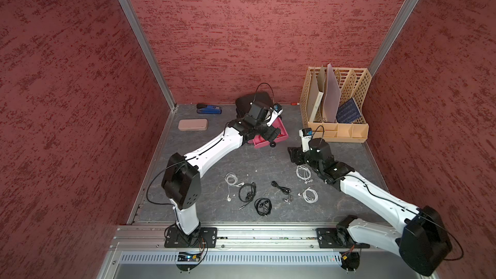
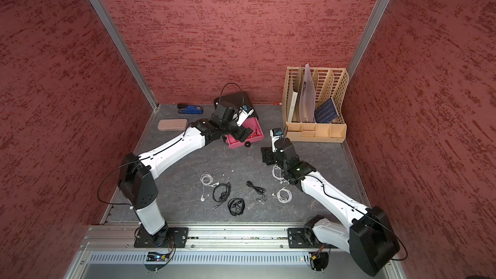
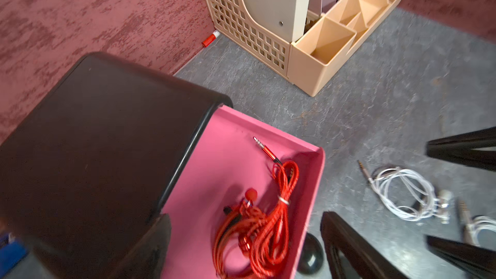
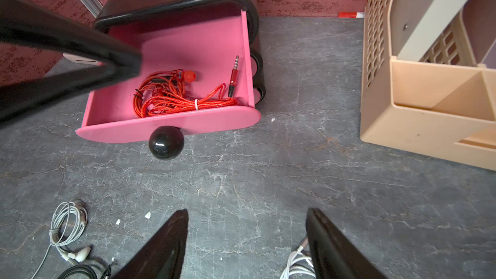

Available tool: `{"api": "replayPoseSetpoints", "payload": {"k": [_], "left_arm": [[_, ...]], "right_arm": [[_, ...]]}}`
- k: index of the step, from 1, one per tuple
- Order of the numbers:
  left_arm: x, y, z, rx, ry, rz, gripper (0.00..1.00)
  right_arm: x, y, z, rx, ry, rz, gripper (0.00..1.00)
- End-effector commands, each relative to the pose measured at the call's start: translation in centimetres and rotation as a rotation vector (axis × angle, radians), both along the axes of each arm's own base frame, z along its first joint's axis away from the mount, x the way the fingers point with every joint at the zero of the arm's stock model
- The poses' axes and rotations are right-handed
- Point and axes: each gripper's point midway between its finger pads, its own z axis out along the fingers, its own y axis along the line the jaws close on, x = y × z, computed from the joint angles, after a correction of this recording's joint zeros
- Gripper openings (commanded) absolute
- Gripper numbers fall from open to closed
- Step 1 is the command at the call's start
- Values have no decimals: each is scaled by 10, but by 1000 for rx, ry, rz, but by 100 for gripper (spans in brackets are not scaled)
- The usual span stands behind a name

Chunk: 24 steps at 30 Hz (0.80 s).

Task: Place the wired earphones into the drawer by color
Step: Place the wired earphones in the drawer.

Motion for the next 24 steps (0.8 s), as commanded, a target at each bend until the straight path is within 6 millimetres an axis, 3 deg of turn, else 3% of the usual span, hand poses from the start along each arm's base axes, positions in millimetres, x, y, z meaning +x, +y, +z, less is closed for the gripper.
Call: {"api": "replayPoseSetpoints", "payload": {"k": [1,6,14,19,24], "left_arm": [[-2,21,36,-197,-3,111,99],[-24,59,39,-406,69,183,100],[-52,133,13,-652,144,346,100],[-70,151,-1,-633,98,349,100],[-85,156,-9,-628,20,305,100]], "right_arm": [[2,12,4,48,0,41,74],[5,22,0,96,39,55,74],[9,35,-12,165,107,49,74],[7,49,-11,235,117,98,73],[5,65,-6,309,104,172,71]]}}
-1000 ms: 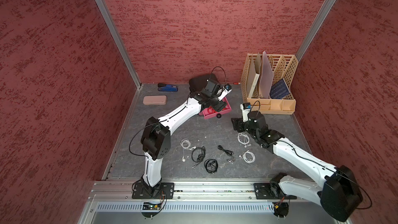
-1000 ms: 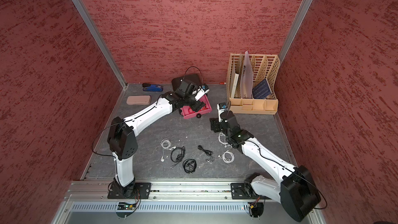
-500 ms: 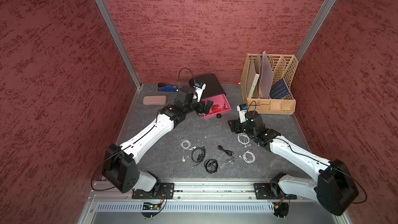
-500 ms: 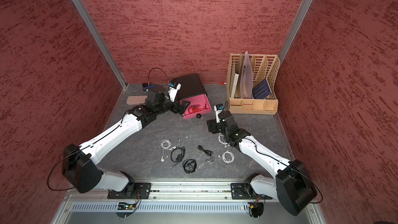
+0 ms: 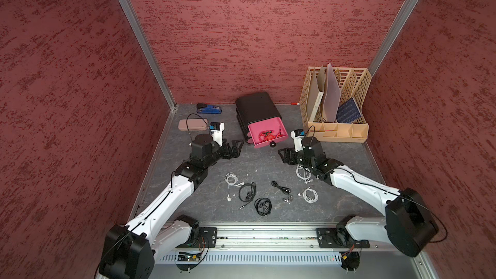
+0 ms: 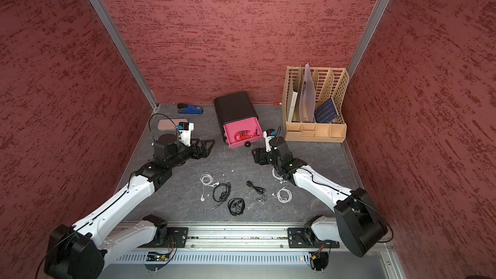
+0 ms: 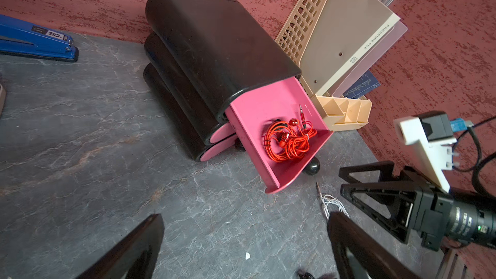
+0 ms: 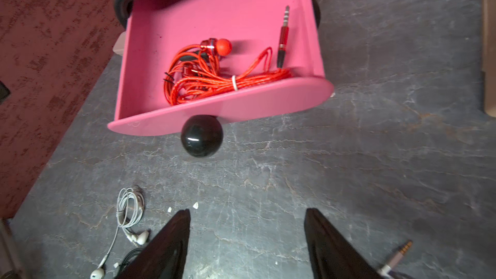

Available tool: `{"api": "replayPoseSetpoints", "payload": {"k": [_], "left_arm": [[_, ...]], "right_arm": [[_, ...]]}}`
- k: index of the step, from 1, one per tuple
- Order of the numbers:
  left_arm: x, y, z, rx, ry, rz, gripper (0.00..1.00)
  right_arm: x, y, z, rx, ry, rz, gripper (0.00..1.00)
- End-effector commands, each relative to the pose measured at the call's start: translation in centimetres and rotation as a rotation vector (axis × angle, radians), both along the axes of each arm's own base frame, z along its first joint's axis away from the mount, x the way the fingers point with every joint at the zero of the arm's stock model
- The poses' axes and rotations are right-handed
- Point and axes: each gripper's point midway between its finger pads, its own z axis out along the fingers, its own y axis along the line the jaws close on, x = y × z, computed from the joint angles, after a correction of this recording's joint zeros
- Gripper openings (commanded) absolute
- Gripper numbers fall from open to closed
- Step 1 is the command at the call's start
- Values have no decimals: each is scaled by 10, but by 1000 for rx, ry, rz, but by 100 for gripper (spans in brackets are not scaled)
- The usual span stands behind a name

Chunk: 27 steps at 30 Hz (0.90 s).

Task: Place the wired earphones into the drawer by color
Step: Place the wired earphones in the drawer, then close the drawer in the storage box.

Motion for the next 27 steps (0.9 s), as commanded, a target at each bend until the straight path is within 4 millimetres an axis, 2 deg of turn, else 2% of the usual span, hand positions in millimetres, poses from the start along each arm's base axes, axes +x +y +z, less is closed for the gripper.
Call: {"api": "replayPoseSetpoints", "payload": {"k": [1,4,11,16,17,27], "left_arm": [[-5,1,11,-19,-123,-21,100],[-11,4,8,-34,-189,-17,100],[-19,7,7,-40,-216,-14,100],[-20,8,7,-36,-218,-11,100],[-20,9,7,-35,-219,-11,100],[-19,8,5,-29,-216,-11,100]], "right_arm": [[1,19,17,104,-43,63,71],[3,24,18,127,-46,76,68],[13,35,14,160,-33,88,63],[19,41,16,172,-40,91,60],[22,42,7,164,-24,90,59],[36,48,4,164,-27,76,54]]}}
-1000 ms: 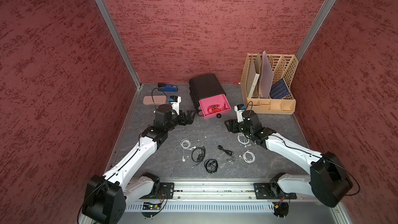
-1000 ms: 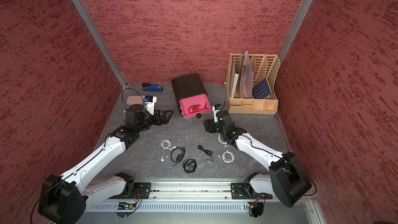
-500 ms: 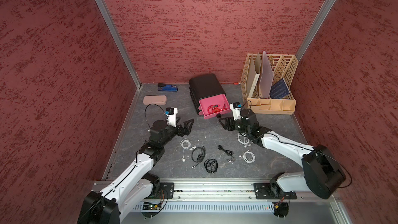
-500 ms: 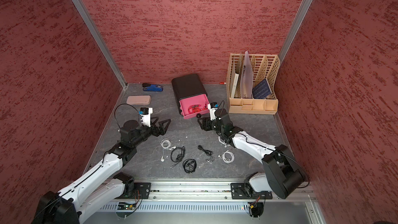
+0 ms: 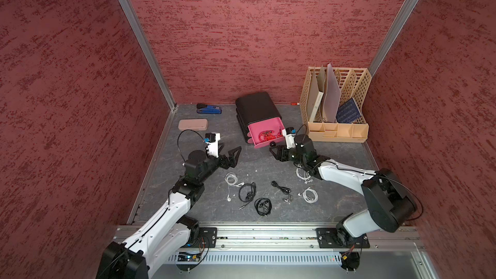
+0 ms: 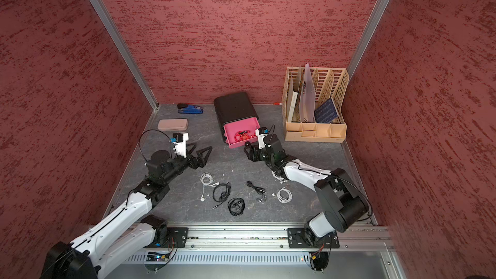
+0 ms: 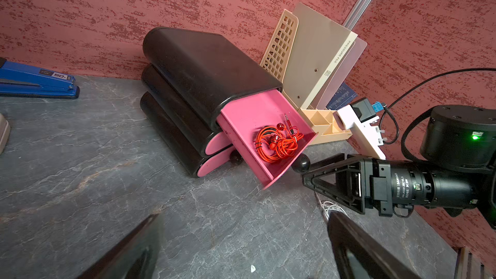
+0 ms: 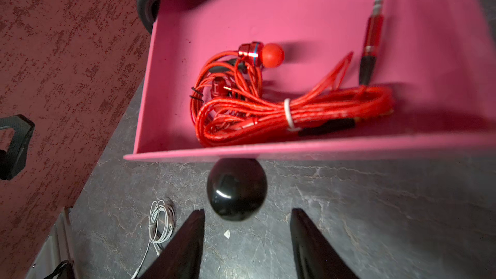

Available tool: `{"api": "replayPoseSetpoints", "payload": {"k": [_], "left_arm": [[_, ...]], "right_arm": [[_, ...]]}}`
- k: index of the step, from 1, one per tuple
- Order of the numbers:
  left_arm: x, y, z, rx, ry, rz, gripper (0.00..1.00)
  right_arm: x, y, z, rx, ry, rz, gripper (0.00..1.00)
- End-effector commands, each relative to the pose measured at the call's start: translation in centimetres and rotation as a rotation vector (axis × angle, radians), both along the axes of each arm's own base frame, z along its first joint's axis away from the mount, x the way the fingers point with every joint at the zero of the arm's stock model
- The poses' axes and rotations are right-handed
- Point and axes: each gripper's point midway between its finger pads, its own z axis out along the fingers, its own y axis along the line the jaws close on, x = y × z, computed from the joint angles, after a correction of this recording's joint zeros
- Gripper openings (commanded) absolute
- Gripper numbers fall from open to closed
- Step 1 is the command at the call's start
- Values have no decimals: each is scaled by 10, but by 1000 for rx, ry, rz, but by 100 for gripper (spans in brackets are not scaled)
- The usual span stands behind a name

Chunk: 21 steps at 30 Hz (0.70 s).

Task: Place the wired earphones into the drawer by color
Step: Close the drawer in the storage box.

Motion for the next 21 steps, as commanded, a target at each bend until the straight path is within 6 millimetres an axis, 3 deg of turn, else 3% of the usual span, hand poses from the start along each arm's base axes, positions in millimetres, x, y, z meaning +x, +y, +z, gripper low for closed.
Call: {"api": "replayPoseSetpoints", "payload": {"k": [1,21], "left_arm": [[1,1,7,5,-38,1,100],[1,2,7,6,-41,2,100]], "right_arm": [[13,8,21,37,-58,-4,54],[26,14,44,52,-111,-8,53]]}}
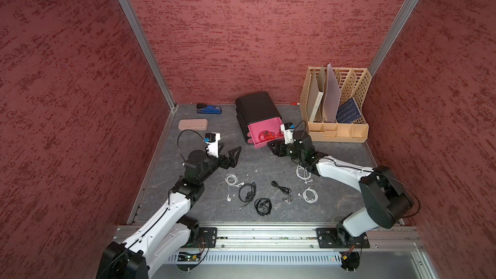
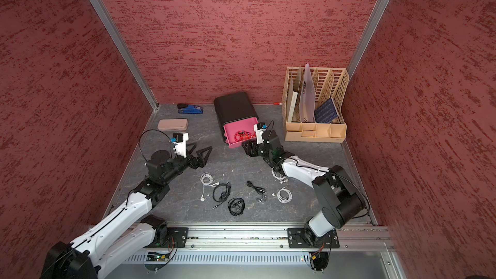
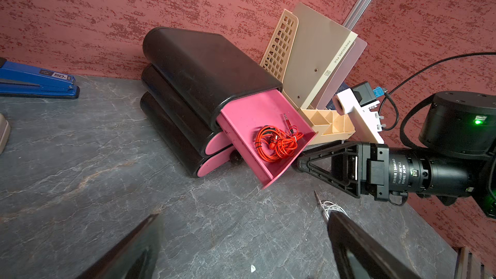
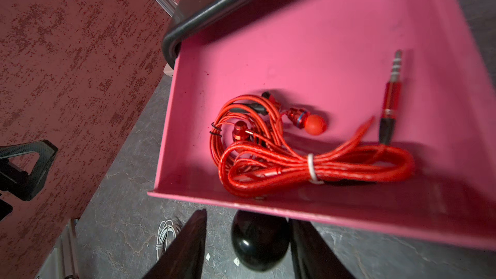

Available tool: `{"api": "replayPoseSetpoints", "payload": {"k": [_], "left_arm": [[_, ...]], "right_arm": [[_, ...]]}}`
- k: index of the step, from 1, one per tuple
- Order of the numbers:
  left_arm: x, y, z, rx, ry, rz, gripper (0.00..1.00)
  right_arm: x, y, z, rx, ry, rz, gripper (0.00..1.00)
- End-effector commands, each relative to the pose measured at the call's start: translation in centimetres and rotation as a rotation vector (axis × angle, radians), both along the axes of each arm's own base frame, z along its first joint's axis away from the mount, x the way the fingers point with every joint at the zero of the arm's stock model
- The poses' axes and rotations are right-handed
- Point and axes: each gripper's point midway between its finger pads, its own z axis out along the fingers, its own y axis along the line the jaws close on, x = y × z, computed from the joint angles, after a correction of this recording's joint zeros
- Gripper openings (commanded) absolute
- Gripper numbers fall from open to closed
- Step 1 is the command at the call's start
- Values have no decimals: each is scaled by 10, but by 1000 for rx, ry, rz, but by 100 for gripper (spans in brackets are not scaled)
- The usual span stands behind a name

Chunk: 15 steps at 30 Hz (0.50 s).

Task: Place the wired earphones into the drawer by color
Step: Close the drawer in the storage box.

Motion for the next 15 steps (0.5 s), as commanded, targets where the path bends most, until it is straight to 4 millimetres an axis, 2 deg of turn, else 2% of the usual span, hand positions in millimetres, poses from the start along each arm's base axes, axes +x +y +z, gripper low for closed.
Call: {"api": "replayPoseSetpoints", "payload": {"k": [1,15], "left_arm": [[0,2,7,6,-42,2,100],[-1,3,9,4,-50,8,100]], "right_arm": [[12,6,27,24,-71,-5,53],[21,11,40,20,-94,-6,54]]}}
